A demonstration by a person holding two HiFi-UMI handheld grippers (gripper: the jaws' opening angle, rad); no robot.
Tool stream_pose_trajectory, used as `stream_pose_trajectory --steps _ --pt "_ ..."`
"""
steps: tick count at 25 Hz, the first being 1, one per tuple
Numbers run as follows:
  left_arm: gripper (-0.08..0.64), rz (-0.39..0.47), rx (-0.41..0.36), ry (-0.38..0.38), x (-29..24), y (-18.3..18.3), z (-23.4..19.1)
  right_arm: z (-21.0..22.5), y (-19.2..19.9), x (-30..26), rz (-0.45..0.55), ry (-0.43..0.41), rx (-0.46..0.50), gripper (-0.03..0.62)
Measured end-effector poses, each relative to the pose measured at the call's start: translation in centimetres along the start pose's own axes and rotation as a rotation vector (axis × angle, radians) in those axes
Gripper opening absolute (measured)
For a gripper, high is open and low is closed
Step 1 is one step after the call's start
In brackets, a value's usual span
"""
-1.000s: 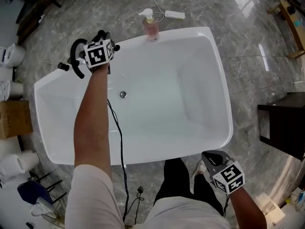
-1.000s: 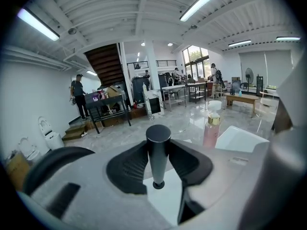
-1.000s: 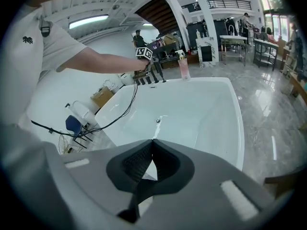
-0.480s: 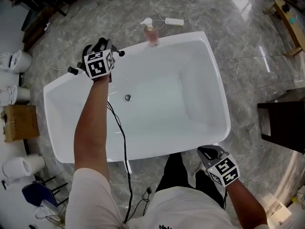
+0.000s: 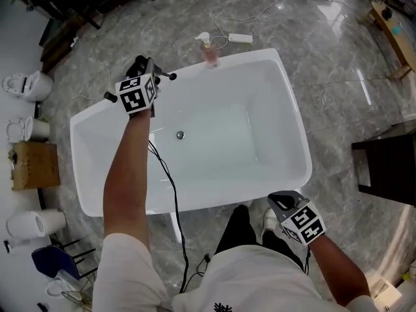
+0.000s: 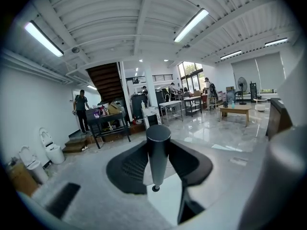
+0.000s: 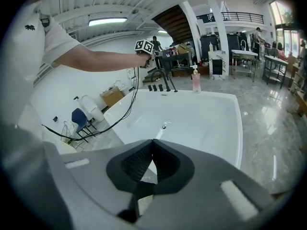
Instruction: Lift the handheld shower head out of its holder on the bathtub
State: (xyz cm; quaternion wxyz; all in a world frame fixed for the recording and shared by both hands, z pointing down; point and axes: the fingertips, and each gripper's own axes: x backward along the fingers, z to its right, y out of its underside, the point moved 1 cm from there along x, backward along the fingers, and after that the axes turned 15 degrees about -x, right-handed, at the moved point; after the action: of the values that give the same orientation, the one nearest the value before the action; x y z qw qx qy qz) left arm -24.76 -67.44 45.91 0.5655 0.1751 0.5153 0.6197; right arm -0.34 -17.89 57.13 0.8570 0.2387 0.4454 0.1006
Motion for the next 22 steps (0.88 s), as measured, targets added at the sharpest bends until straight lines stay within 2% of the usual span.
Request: stream_pose_trajectory --steps 22 --pt "0.143 0.113 -0.045 -0.033 16.4 -9.4 4.8 -1.1 2.5 5.3 0.057 -0.050 0.077 0.009"
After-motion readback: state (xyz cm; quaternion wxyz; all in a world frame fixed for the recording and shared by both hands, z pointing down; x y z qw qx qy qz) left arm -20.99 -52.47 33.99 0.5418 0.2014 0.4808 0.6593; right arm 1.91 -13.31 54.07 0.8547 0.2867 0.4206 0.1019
